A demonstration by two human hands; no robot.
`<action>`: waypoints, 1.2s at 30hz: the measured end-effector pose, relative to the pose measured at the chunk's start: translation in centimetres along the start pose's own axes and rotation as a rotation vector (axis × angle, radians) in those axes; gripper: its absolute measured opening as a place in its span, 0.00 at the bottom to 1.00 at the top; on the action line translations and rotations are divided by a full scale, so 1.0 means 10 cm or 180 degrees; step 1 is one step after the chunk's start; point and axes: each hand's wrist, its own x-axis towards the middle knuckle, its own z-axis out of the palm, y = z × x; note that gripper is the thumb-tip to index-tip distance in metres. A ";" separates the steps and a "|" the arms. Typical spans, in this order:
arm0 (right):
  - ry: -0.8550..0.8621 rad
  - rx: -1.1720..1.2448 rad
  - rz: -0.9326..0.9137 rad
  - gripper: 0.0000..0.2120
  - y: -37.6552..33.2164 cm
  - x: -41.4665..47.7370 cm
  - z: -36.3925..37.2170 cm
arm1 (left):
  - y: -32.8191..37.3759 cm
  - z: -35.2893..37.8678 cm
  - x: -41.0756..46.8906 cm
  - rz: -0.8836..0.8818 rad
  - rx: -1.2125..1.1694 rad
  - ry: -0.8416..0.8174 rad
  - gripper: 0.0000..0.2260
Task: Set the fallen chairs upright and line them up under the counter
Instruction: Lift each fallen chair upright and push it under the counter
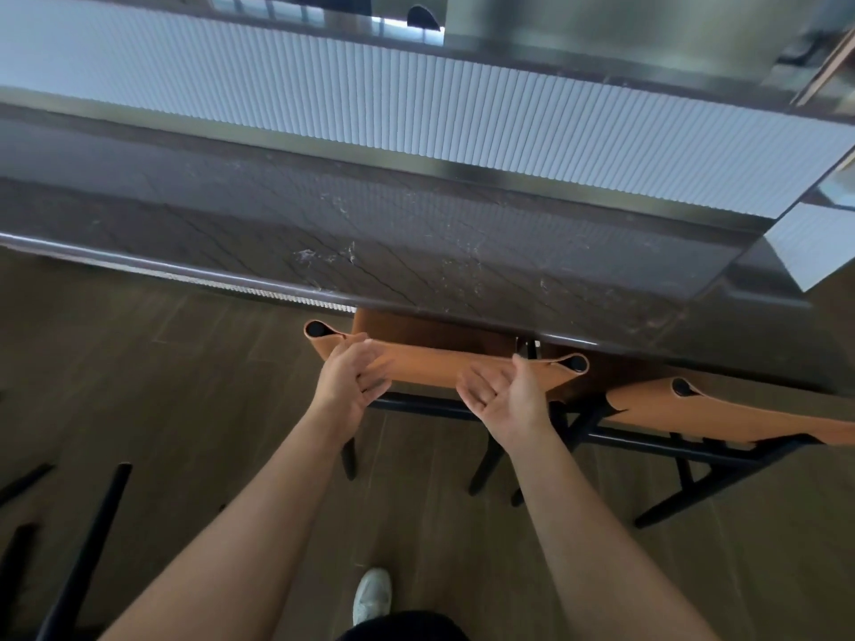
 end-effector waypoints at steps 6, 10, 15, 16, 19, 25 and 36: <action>-0.0569 -0.0462 0.0008 0.19 0.06 -0.31 -0.15 | -0.09 -0.11 -0.68 0.0688 -0.0066 0.0232 0.12; -0.1056 -0.1080 -0.0058 0.16 0.24 -0.61 -0.18 | -0.17 -0.26 -1.20 0.0679 -0.0141 0.0309 0.12; -0.1736 -0.1687 0.0072 0.13 0.61 -0.98 -0.11 | -0.21 -0.66 -1.82 0.0892 -0.0093 0.0540 0.11; -0.1869 -0.1776 0.0140 0.13 0.73 -1.09 -0.08 | -0.22 -0.79 -1.98 0.0970 -0.0121 0.0638 0.11; -0.2137 -0.1967 0.0302 0.14 1.04 -1.34 -0.01 | -0.24 -1.10 -2.33 0.1132 -0.0255 0.0854 0.12; -0.2570 -0.2250 0.0455 0.13 1.72 -1.87 0.11 | -0.33 -1.80 -3.02 0.1396 -0.0589 0.1275 0.11; -0.2786 -0.2455 0.0823 0.17 3.41 -3.23 0.04 | -0.64 -3.35 -4.47 0.1560 -0.0771 0.1815 0.11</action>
